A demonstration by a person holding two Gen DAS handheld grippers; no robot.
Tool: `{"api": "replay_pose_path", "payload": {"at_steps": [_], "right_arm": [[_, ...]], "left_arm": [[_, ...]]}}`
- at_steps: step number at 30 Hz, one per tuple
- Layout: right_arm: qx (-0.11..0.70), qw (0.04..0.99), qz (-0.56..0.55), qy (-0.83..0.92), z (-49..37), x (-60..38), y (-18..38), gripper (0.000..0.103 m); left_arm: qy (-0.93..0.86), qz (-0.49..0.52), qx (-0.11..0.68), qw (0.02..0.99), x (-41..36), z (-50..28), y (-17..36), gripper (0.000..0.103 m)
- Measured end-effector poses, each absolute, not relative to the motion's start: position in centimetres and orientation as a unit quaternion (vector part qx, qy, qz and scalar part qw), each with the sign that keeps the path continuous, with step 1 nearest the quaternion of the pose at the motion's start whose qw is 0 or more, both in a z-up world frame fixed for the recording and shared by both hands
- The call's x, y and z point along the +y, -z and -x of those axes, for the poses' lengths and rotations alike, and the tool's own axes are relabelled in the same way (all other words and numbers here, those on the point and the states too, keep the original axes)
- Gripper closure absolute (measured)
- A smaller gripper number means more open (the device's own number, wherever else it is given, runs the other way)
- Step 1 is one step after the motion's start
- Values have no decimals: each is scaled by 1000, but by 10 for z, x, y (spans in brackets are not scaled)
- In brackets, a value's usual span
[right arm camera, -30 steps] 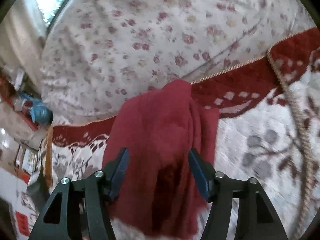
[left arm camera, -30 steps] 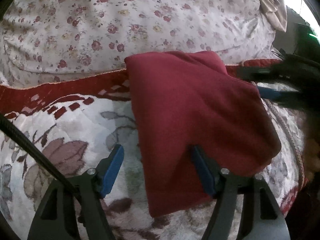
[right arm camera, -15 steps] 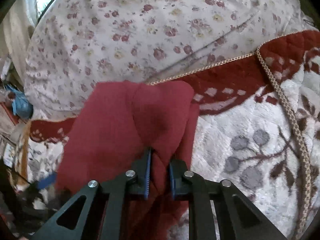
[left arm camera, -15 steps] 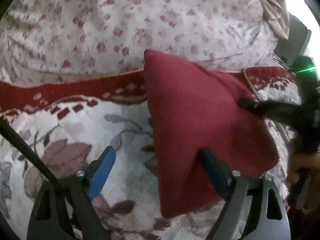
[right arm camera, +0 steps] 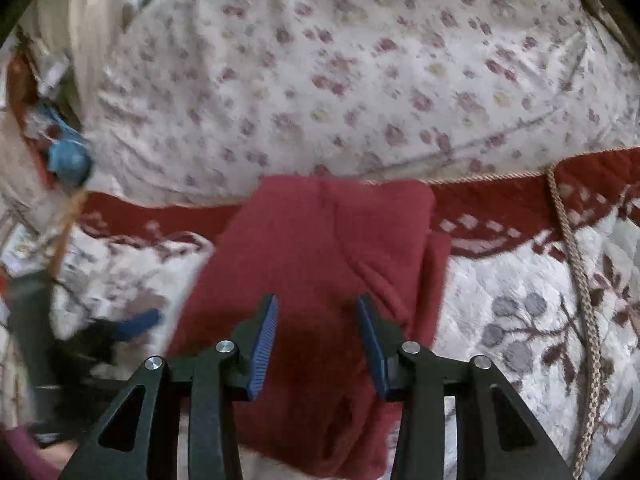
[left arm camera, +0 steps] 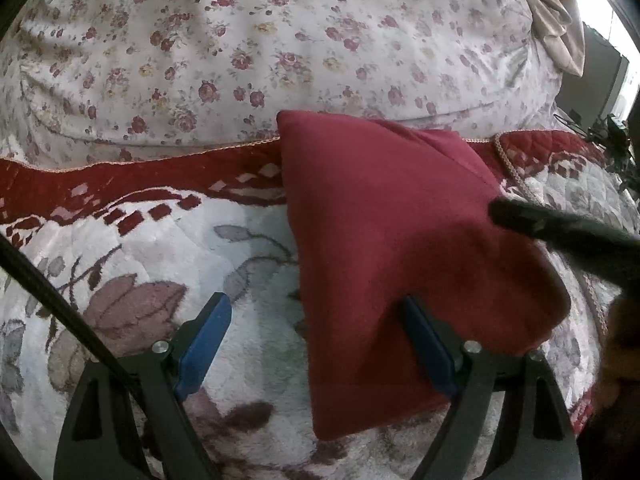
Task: Fold small clothes
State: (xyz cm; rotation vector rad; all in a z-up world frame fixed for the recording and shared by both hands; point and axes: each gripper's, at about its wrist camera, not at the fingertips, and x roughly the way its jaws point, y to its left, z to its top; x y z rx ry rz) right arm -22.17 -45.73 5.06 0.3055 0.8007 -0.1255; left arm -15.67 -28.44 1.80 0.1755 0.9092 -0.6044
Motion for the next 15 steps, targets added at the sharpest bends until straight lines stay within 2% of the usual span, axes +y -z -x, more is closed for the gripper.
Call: {"api": "replay_pose_path", "payload": {"at_steps": [2, 8, 15], "right_arm": [[401, 901, -138, 90, 220, -463, -35, 74], [402, 902, -129, 91, 224, -463, -31, 74], [377, 907, -169, 79, 236, -463, -60, 68]], "left_arm": [[289, -84, 433, 850, -285, 156, -17, 16], [286, -86, 433, 851, -285, 157, -17, 16], [284, -83, 434, 851, -284, 157, -17, 16]]}}
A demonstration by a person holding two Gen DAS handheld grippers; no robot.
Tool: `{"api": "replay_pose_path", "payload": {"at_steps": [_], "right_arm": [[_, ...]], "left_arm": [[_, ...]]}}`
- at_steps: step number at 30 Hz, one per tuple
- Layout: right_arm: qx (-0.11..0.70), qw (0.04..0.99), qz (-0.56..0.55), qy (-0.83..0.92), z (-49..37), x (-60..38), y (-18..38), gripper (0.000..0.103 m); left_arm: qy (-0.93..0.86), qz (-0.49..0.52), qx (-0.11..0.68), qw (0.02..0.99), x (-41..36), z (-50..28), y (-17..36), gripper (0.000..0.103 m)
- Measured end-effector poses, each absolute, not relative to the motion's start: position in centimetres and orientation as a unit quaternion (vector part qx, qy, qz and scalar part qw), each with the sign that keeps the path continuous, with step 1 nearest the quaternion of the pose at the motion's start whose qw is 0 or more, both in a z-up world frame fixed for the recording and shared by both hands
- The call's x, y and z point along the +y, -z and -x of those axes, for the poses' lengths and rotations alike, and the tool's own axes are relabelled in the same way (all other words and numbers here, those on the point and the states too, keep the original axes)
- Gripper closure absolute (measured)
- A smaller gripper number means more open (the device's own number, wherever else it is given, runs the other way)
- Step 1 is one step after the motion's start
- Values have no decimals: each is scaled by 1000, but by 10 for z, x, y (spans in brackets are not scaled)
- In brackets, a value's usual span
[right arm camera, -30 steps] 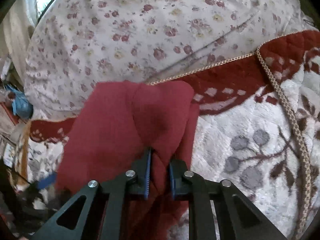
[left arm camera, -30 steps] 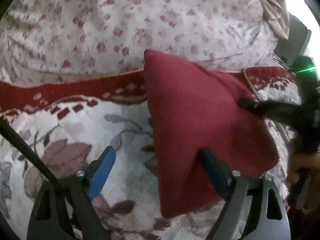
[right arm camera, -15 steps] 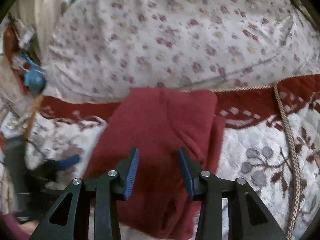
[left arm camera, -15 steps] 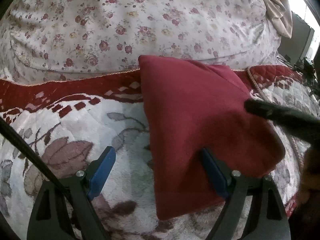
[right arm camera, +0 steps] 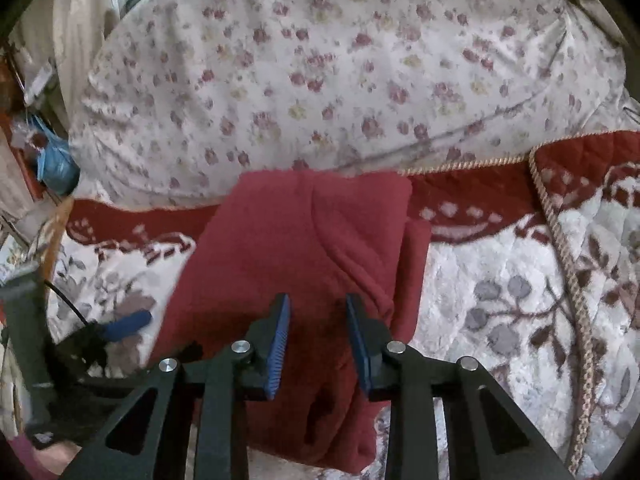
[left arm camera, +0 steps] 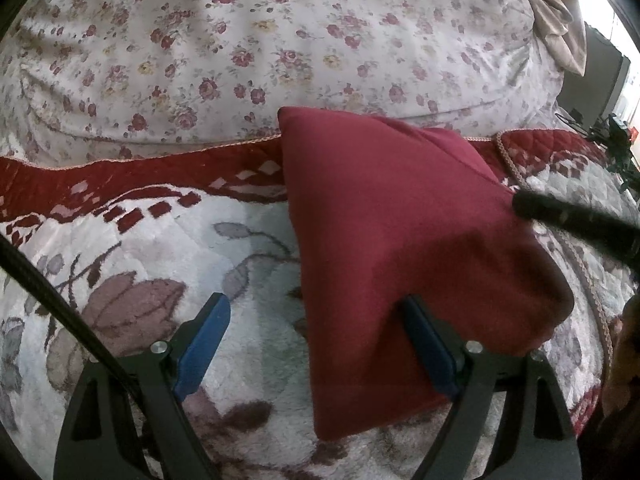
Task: Fold small clothes
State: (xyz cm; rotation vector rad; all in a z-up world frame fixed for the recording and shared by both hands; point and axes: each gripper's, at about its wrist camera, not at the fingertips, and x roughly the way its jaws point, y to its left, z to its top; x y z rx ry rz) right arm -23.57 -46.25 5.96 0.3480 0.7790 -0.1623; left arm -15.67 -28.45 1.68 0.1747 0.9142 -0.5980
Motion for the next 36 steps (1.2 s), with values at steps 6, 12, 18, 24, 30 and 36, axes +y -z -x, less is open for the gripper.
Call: {"api": "replay_pose_path", "payload": {"at_steps": [6, 12, 18, 24, 30, 36], "right_arm": [[368, 907, -178, 96, 212, -475, -61, 63], [400, 885, -201, 127, 181, -498, -19, 63], [403, 882, -201, 136, 182, -502, -19, 62], [380, 896, -197, 121, 216, -487, -42, 56], [405, 888, -183, 115, 219, -481, -14, 49], [397, 889, -205, 97, 225, -489, -21, 30]], "left_arm": [[283, -79, 437, 850, -283, 154, -15, 14], [284, -77, 440, 848, -283, 152, -13, 12], [283, -79, 439, 849, -283, 152, -14, 12], [282, -77, 437, 851, -282, 152, -15, 12], [282, -77, 437, 851, -283, 153, -15, 12], [313, -23, 459, 831, -274, 141, -22, 12]]}}
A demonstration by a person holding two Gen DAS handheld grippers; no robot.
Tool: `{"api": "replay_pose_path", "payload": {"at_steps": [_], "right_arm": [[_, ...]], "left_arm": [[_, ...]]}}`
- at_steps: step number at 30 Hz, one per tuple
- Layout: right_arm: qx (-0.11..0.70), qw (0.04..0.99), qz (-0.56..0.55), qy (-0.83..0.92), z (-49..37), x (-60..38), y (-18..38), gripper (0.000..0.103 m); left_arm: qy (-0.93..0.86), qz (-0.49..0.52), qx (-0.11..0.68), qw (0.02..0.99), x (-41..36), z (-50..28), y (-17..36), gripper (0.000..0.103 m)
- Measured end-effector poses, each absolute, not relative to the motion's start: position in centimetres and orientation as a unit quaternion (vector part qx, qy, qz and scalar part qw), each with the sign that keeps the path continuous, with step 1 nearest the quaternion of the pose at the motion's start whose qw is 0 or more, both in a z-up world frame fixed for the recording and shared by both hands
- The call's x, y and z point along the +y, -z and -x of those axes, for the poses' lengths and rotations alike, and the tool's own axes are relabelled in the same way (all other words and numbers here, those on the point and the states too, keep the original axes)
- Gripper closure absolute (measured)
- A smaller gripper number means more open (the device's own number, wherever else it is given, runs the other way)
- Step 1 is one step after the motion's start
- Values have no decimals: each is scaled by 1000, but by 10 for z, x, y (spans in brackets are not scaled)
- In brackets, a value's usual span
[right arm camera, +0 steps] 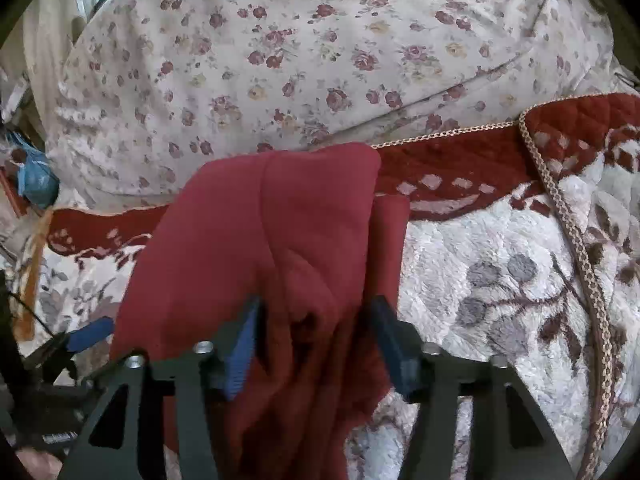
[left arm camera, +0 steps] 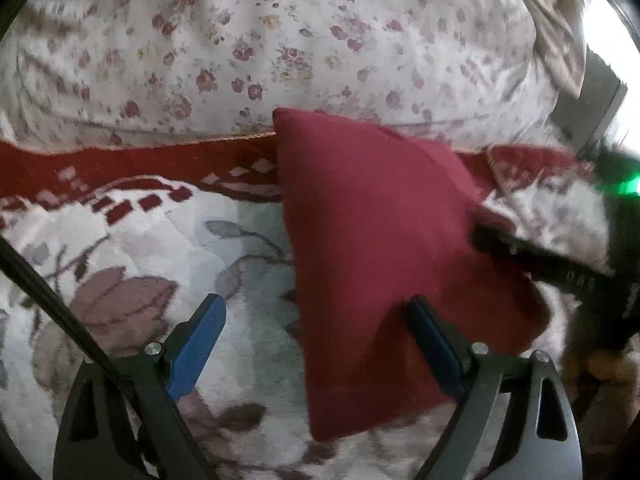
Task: Fold small clothes
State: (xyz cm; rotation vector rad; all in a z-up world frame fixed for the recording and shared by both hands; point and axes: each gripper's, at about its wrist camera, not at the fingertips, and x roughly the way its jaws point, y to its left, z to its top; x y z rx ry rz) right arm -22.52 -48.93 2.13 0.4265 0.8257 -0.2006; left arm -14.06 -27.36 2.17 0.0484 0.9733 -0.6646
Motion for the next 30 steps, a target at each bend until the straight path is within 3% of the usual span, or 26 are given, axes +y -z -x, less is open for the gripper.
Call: {"api": "replay_pose_path", "payload": {"at_steps": [2, 5, 13, 14, 17, 21, 26, 30], "right_arm": [[385, 892, -218, 96, 231, -498, -22, 19], [367, 890, -257, 87, 238, -518, -17, 13], [378, 869, -320, -16, 197, -526, 14, 12], [384, 869, -310, -26, 190, -521, 15, 14], [387, 876, -286, -23, 183, -510, 9, 30], [369, 884, -287, -25, 196, -504, -13, 51], [361, 882, -294, -78, 221, -474, -49, 52], [383, 859, -318, -117, 232, -441, -39, 50]], "left_arm": [[319, 2, 471, 823, -270, 131, -23, 10], [324, 26, 490, 809, -273, 113, -21, 8], [360, 29, 525, 770, -303, 88, 8, 6], [361, 27, 523, 771, -305, 88, 8, 7], [382, 18, 522, 762, -311, 91, 2, 39], [384, -3, 505, 773, -300, 105, -23, 57], [386, -8, 493, 779, -255, 139, -59, 58], [349, -6, 508, 787, -216, 166, -61, 57]]}}
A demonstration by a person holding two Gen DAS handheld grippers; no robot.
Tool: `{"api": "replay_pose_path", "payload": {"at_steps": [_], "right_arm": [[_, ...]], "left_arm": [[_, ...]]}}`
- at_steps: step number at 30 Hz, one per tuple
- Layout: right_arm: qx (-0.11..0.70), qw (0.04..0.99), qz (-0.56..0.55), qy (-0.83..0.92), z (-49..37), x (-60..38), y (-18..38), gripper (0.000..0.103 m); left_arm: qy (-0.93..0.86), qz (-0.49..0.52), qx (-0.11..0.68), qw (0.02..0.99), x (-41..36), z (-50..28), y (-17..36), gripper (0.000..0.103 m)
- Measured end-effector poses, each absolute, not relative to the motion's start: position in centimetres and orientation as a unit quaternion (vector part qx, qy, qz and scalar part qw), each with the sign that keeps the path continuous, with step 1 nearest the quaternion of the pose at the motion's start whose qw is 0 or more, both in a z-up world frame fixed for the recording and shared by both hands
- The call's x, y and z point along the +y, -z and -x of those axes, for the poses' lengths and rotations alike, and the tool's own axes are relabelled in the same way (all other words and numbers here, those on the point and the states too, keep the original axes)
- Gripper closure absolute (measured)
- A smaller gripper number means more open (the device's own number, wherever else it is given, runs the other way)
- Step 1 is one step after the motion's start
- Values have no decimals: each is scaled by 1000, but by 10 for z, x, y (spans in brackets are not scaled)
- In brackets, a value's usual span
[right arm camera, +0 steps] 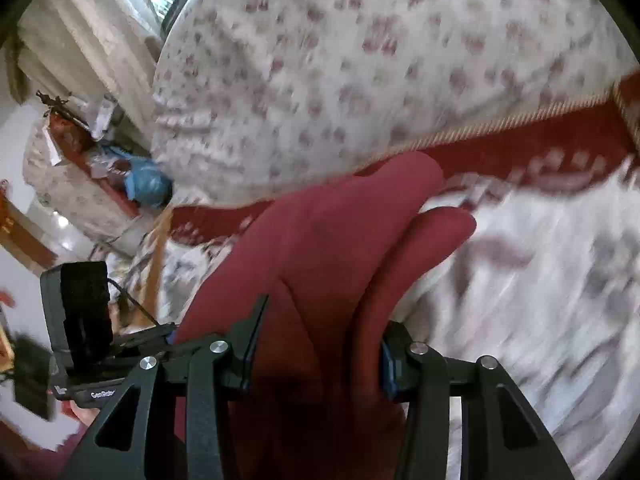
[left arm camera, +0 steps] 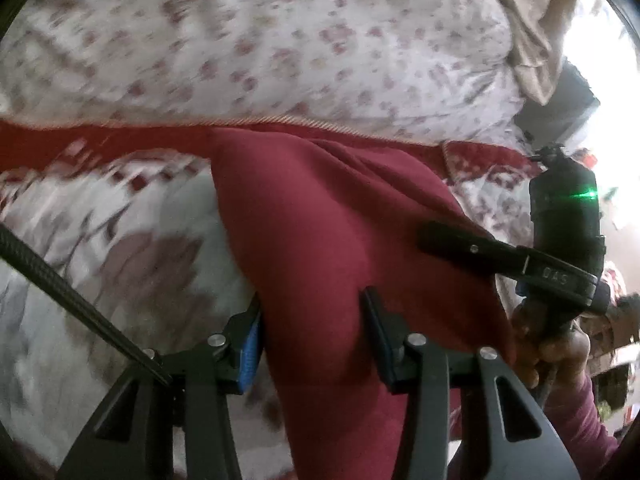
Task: Fold small clothes
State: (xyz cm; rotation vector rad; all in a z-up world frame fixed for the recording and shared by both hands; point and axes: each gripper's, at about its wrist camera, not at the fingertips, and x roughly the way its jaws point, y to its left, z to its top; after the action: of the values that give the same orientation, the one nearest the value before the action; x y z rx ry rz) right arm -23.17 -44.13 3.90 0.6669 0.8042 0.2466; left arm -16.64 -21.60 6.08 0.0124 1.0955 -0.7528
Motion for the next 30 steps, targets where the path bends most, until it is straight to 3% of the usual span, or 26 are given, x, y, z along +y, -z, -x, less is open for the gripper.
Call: {"api": "replay_pose_path", "payload": {"at_steps": [4, 6, 7, 16, 23, 27, 30], "right_arm": [[434, 852, -286, -62, 241, -418, -11, 35], [431, 861, -267, -45, 255, -411, -17, 35], [425, 869, -252, -35, 264, -407, -26, 35], [356, 921, -143, -68, 316, -355, -85, 36], [432, 899, -77, -21, 303, -334, -30, 57], [433, 897, -86, -15, 305, -340, -27, 57], [422, 902, -94, -11, 316, -341, -48, 50]], "left_arm": [[299, -5, 525, 796, -195, 182, -29, 46], [285, 2, 517, 807, -188, 188, -25, 22], [280, 6, 510, 813, -185, 192, -27, 19], [227, -22, 442, 867, -174, 214, -47, 17], [213, -44, 417, 883, -171, 228, -59, 17], [207, -51, 398, 892, -168, 233, -69, 17], [204, -50, 384, 899, -166, 237, -78, 17]]}}
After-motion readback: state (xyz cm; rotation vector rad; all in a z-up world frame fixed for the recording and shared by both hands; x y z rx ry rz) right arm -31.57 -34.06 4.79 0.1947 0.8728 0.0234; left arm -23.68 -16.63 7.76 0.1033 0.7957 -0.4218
